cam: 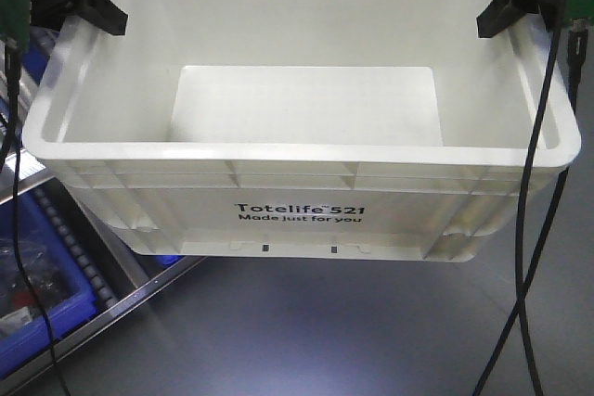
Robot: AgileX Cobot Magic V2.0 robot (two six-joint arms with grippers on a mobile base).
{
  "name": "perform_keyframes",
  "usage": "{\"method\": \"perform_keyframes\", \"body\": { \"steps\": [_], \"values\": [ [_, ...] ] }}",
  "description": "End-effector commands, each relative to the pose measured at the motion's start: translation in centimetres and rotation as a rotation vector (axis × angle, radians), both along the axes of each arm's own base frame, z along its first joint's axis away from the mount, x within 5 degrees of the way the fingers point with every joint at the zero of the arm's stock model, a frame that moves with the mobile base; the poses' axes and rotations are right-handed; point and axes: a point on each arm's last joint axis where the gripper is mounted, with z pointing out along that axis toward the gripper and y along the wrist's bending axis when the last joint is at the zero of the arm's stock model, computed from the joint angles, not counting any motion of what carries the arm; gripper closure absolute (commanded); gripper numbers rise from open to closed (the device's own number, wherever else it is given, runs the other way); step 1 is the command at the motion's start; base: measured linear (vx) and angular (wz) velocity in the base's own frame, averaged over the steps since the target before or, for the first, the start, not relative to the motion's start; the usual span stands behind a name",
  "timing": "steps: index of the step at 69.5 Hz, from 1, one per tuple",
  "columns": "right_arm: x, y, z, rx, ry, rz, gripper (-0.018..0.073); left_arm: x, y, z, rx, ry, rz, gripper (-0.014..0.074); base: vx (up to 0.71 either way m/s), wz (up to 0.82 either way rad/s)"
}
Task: Place moving items into box and shelve
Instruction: 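Keep the crate gripped by both rims as the base reaches the blue-bin shelf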
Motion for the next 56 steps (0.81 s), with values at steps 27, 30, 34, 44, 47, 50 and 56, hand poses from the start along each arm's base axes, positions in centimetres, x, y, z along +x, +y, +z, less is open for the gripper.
{"method": "perform_keyframes", "body": {
  "steps": [27, 30, 34, 44, 47, 50, 56],
  "values": [
    [-2.17, 2.16, 3.23, 0.223, -0.062, 0.092, 0.0564, -1.86, -2.35, 4.25, -0.274, -0.143, -0.058, 0.0601, -0.12, 0.45],
    [-2.17, 2.16, 3.23, 0.223, -0.062, 0.092, 0.0564, -1.86, -2.35, 4.25, -0.274, -0.143, -0.058, 0.0601, -0.09, 0.36],
    [-2.17, 2.16, 3.23, 0.223, -0.062, 0.092, 0.0564, -1.86, -2.35, 4.25, -0.274, -0.143, -0.058, 0.0601, -0.08, 0.35],
    [-2.17, 2.16, 3.23, 0.223, -0.062, 0.092, 0.0564, -1.86, -2.35, 4.25, -0.274, -0.143, -0.058, 0.0601, -0.06, 0.33],
    [-2.17, 2.16, 3.23, 0.223, -0.062, 0.092, 0.0564, -1.86, -2.35, 4.25, -0.274, -0.143, -0.058, 0.0601, -0.04, 0.34],
    [-2.17, 2.16, 3.23, 0.223, -0.062, 0.092, 0.0564, -1.86, -2.35, 4.25, -0.274, -0.143, -0.058, 0.0601, -0.04, 0.35],
    [-2.17, 2.16, 3.23, 0.223, -0.062, 0.092, 0.0564, -1.86, -2.35, 4.25, -0.274, -0.143, -0.058, 0.0601, -0.02, 0.37]
  ]
}}
